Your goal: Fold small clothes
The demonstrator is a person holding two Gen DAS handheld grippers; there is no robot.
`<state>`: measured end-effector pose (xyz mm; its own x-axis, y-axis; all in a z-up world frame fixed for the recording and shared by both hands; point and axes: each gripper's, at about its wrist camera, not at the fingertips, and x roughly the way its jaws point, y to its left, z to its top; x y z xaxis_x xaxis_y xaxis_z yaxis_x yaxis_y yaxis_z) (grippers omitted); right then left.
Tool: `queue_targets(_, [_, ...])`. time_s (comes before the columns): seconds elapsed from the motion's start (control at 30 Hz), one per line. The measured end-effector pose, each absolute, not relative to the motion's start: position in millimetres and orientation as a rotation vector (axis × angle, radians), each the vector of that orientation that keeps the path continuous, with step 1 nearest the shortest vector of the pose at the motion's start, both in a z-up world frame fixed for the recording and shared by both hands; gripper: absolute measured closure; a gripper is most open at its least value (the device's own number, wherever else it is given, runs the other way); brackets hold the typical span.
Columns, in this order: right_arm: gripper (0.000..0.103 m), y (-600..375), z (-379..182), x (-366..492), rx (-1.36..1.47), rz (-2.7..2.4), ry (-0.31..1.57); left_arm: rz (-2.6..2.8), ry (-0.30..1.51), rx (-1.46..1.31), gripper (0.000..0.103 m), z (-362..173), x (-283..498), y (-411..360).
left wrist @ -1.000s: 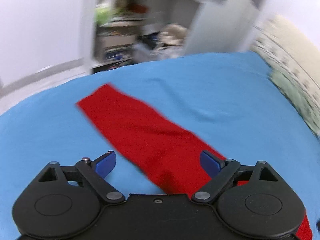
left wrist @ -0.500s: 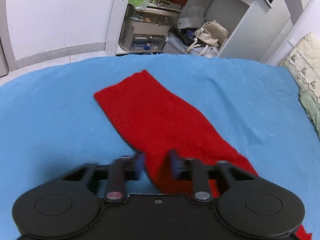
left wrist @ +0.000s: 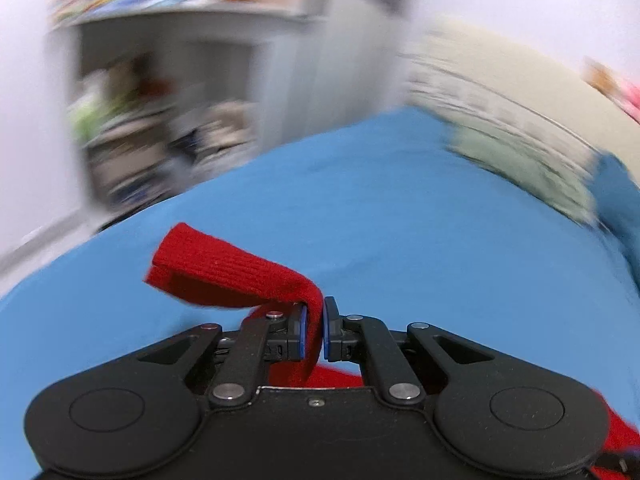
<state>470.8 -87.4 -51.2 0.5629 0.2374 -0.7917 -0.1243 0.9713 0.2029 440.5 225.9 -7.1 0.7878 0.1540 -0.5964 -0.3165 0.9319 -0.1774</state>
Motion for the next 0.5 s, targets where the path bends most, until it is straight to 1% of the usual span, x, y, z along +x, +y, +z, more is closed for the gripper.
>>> queue_targets(0.1, [0.000,-121,-39,464,0.148,0.158,0.927,0.086,0.614,-0.191,0.096,6,452,151])
queue_targets(0.2, [0.000,-157,-31,455,0.154,0.091,0.909,-0.081,0.625,-0.130,0.096,3,454,71])
queue_targets(0.3, [0.000,-196,-27,444,0.158,0.003,0.895,-0.212,0.674,-0.100,0.096,-24,448,2])
queue_targets(0.37, [0.000,-219,-31,438,0.173,-0.058,0.904,-0.273,0.734,-0.067,0.096,-51,442,-36])
queue_targets(0.5, [0.000,-260,-47,425,0.259,-0.140,0.955,-0.350,0.898,0.051,0.094,-114,436,-81])
